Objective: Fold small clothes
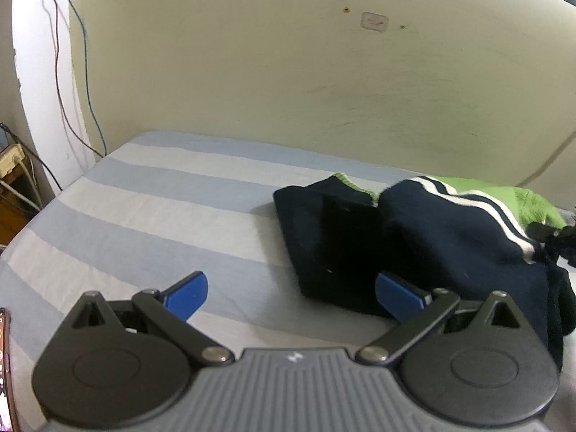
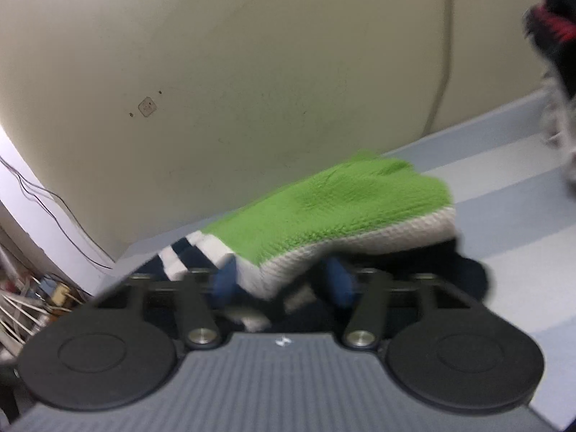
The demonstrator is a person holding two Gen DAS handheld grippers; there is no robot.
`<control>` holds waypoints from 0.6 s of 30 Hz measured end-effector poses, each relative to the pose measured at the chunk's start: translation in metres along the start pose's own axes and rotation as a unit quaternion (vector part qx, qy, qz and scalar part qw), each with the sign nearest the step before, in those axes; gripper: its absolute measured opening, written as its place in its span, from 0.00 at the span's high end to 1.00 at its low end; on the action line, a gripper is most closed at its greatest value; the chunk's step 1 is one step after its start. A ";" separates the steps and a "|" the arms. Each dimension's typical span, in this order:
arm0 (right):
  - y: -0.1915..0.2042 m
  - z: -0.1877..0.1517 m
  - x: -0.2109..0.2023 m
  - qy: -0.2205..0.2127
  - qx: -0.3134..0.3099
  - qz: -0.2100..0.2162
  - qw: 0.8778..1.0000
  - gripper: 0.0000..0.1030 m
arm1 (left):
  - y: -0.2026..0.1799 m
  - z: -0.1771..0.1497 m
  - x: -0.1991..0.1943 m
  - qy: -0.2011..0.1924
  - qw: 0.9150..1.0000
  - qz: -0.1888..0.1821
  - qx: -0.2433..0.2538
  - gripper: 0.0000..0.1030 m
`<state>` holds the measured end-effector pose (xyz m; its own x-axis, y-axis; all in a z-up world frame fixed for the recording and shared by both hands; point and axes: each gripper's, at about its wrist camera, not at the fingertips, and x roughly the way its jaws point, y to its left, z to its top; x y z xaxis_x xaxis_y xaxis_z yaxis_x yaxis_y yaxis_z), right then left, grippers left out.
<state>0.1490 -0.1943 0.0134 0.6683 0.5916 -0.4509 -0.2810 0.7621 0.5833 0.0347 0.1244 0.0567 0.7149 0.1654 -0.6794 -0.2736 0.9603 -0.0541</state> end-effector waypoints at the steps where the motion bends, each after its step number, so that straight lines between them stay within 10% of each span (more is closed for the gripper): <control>1: 0.003 0.001 -0.008 -0.014 0.004 0.010 1.000 0.91 | 0.001 0.002 0.000 -0.002 1.000 0.000 -0.001 0.00; 10: 0.006 -0.021 -0.228 -0.199 -0.069 0.028 0.977 0.91 | -0.001 0.016 0.002 -0.014 1.000 -0.022 -0.008 0.00; 18: -0.041 -0.117 -0.309 -0.123 -0.065 -0.054 0.989 0.91 | -0.035 0.020 0.003 -0.005 0.998 -0.046 0.032 0.00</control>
<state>-0.1262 -0.3776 0.0493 0.8422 0.4357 -0.3175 -0.2749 0.8537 0.4424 0.0592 0.0958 0.0707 0.7415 0.0777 -0.6664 -0.1647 0.9840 -0.0685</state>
